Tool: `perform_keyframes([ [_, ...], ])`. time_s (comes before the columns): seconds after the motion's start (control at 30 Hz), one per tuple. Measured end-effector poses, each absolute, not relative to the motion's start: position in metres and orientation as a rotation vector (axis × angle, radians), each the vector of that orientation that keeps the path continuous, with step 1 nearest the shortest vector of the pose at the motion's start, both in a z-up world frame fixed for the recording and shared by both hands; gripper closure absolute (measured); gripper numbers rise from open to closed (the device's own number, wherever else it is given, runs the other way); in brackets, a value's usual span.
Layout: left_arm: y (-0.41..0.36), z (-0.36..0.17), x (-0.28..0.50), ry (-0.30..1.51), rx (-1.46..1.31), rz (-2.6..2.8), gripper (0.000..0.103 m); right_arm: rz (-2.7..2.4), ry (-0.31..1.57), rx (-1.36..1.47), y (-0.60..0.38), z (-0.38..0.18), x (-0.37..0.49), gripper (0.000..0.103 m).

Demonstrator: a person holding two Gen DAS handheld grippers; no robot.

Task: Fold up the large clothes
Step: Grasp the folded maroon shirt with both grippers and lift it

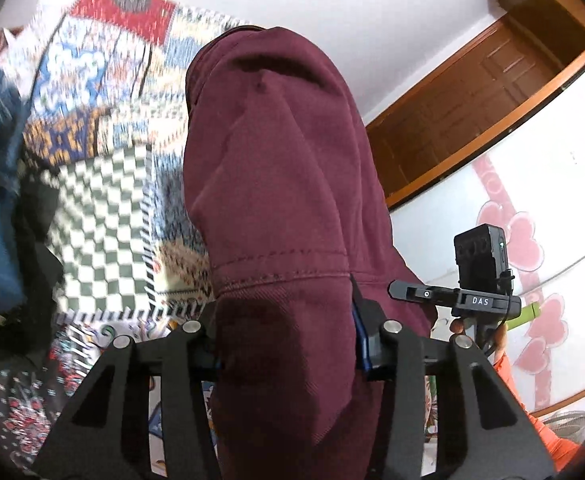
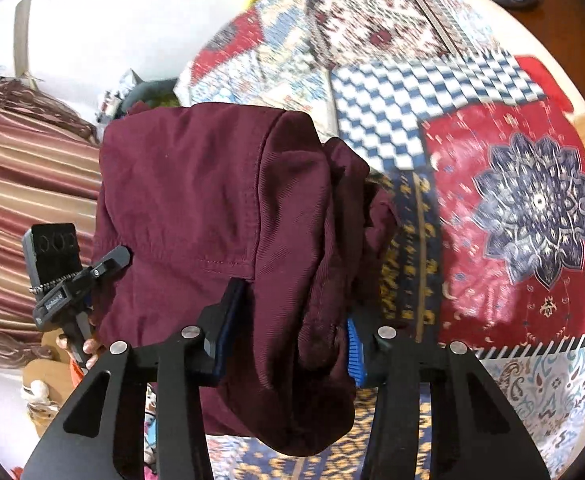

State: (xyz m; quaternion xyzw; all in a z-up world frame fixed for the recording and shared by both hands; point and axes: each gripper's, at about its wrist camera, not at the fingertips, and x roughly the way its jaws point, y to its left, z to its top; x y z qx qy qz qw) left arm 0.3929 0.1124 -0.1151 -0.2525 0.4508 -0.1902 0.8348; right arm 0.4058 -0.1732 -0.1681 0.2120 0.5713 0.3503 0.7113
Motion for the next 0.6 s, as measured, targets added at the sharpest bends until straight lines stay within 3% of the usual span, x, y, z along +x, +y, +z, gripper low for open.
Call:
perform_keyframes([
  [0.3,0.183,-0.018,0.358,0.766,-0.507,-0.350,0.057,0.871,1.078,0.390,-0.115,-0.079,0.405,0.062],
  [0.6,0.294,0.037,0.331,0.668,-0.516,-0.213,0.057,1.006,0.981,0.343,-0.008,-0.027,0.412,0.062],
])
